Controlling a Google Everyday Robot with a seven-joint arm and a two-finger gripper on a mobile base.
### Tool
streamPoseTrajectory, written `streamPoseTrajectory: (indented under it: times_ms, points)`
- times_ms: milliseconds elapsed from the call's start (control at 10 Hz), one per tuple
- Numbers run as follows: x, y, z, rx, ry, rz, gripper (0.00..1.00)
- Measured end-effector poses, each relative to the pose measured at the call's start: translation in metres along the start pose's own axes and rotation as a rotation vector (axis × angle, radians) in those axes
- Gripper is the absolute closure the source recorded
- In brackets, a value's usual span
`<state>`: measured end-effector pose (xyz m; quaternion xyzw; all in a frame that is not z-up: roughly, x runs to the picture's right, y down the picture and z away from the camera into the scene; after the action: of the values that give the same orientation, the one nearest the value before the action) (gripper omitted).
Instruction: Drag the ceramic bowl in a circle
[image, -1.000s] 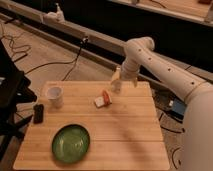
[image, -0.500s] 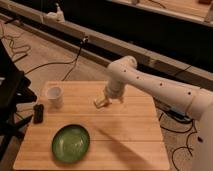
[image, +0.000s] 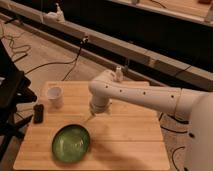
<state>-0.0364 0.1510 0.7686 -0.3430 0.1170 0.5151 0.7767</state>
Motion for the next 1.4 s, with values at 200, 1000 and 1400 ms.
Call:
streamPoseTrajectory:
  times_ms: [200, 1000, 1400]
  points:
    - [0.0, 0.0, 0.0, 0.0, 0.0, 0.001, 0.2]
    - [0.014, 0.067, 0.047, -0.074, 0.067, -0.136, 0.2]
    - [0.035, 0.092, 0.095, -0.165, 0.153, -0.166, 0.2]
